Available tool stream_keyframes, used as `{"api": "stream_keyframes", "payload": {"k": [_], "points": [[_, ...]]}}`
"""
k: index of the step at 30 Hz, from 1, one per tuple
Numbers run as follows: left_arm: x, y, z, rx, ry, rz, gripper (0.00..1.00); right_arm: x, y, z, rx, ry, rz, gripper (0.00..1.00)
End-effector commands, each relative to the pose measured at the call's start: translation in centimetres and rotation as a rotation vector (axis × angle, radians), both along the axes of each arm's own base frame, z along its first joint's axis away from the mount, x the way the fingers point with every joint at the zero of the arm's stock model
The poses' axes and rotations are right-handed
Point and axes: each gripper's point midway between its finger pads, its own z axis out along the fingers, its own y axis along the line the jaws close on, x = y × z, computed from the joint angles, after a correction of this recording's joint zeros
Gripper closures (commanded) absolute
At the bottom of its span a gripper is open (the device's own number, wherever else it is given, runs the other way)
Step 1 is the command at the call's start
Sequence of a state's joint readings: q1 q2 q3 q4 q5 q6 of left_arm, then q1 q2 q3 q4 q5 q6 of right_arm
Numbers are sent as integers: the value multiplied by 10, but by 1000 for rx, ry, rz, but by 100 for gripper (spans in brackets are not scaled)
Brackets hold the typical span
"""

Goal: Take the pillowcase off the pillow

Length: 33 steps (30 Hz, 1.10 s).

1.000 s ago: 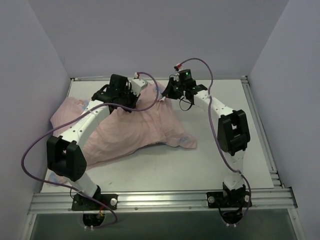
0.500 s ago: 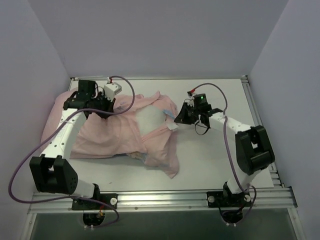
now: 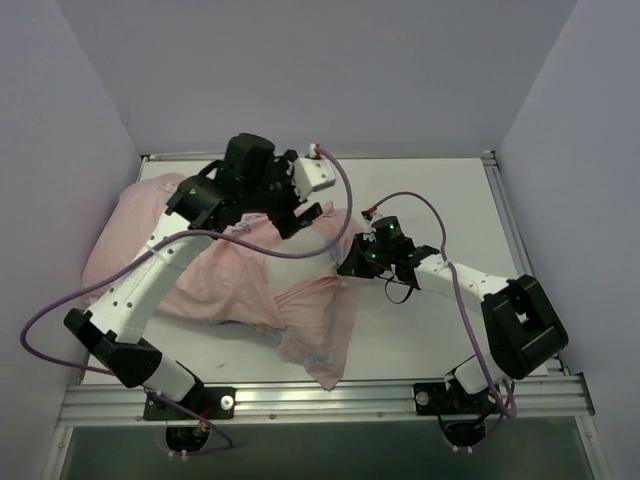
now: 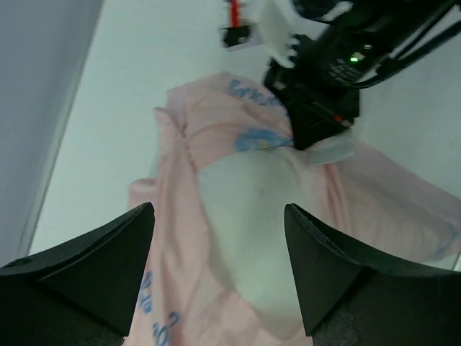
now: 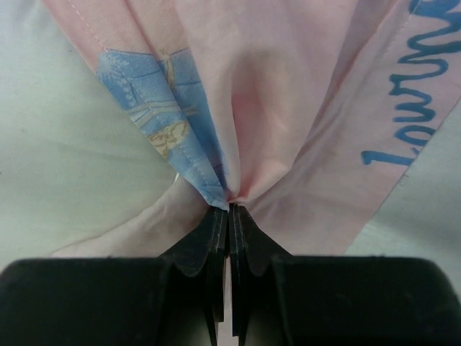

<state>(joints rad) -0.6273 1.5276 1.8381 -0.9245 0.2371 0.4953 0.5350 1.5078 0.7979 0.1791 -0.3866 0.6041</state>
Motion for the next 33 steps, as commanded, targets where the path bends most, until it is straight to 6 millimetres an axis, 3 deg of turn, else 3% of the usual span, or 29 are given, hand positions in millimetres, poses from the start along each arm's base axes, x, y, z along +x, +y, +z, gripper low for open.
{"api": "stream_keyframes", "payload": {"k": [1, 3, 7, 11, 15, 16, 17, 18, 19, 22, 23, 25, 26, 27, 28, 29, 30, 32, 33], "points": [[-20, -28, -81, 209, 137, -66, 20, -1, -5, 11, 55, -20, -49, 100], [-21, -29, -120, 280, 185, -52, 22, 1, -8, 13, 95, -2, -80, 100], [2, -35, -145, 300, 127, 22, 9, 2, -14, 14, 129, 4, -110, 100], [30, -26, -169, 382, 64, 133, 4, 1, -15, 11, 132, 13, -97, 100], [22, -17, -209, 473, 127, 102, 8, 0, -23, 7, 120, 21, -115, 100], [17, -12, -224, 500, 148, 100, 16, 2, -26, 7, 118, 18, -121, 100], [17, -6, -231, 513, 158, 113, 55, 6, -33, 7, 116, 18, -143, 100], [17, -1, -238, 525, 173, 126, 78, 8, -37, 6, 111, 18, -152, 100], [17, 3, -240, 523, 188, 143, 98, 11, -41, 6, 103, 21, -162, 100], [18, 12, -217, 441, 215, 178, 98, 26, -66, -2, 47, 26, -231, 100], [16, 15, -196, 399, 186, 180, 98, 41, -82, 0, 9, -3, -281, 100], [11, 21, -177, 382, 146, 157, 98, 56, -97, -4, -48, 0, -326, 100], [2, 26, -179, 387, 152, 140, 98, 76, -100, 12, -53, -51, -348, 100], [-8, 29, -166, 371, 128, 117, 98, 88, -101, 18, -52, -66, -364, 100], [-23, 30, -171, 405, 142, 66, 98, 100, -101, 15, -57, -66, -374, 100], [-35, 32, -175, 417, 164, 40, 98, 123, -96, 35, -40, -117, -383, 100], [-46, 37, -180, 436, 183, 23, 98, 134, -93, 37, -33, -119, -391, 100], [-59, 41, -184, 453, 204, 12, 98, 154, -93, 15, -75, -78, -402, 100], [-59, 43, -175, 439, 182, 26, 98, 176, -96, 24, -102, -111, -429, 100]]}}
